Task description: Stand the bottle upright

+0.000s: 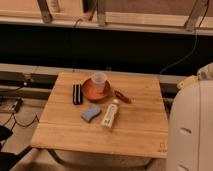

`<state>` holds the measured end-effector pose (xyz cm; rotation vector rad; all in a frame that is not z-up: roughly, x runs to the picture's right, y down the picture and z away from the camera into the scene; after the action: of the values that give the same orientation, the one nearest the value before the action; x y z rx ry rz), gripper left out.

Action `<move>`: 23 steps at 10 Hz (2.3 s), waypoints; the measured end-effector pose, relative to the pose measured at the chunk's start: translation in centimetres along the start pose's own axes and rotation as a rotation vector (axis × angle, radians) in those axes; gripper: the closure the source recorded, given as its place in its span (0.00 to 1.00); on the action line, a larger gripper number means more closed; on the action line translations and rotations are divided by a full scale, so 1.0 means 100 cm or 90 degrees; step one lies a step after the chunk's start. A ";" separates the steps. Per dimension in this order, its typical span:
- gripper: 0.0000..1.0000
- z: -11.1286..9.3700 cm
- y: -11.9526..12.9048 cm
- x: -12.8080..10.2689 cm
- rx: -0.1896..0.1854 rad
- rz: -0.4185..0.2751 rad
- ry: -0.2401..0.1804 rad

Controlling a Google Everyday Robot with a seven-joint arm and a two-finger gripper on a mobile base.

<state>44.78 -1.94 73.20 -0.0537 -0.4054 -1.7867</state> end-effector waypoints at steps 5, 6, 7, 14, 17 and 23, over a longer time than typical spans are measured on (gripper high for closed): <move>0.20 0.000 0.000 0.000 0.000 0.000 0.000; 0.20 0.000 0.000 0.000 0.000 0.000 0.000; 0.20 0.000 0.000 0.000 0.000 0.000 0.000; 0.20 0.000 0.000 0.000 0.000 0.000 0.000; 0.20 0.000 0.000 0.000 0.000 0.000 0.000; 0.20 0.008 -0.021 0.002 0.001 -0.054 -0.021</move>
<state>42.59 -1.50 73.47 -0.0648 -0.4383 -1.8716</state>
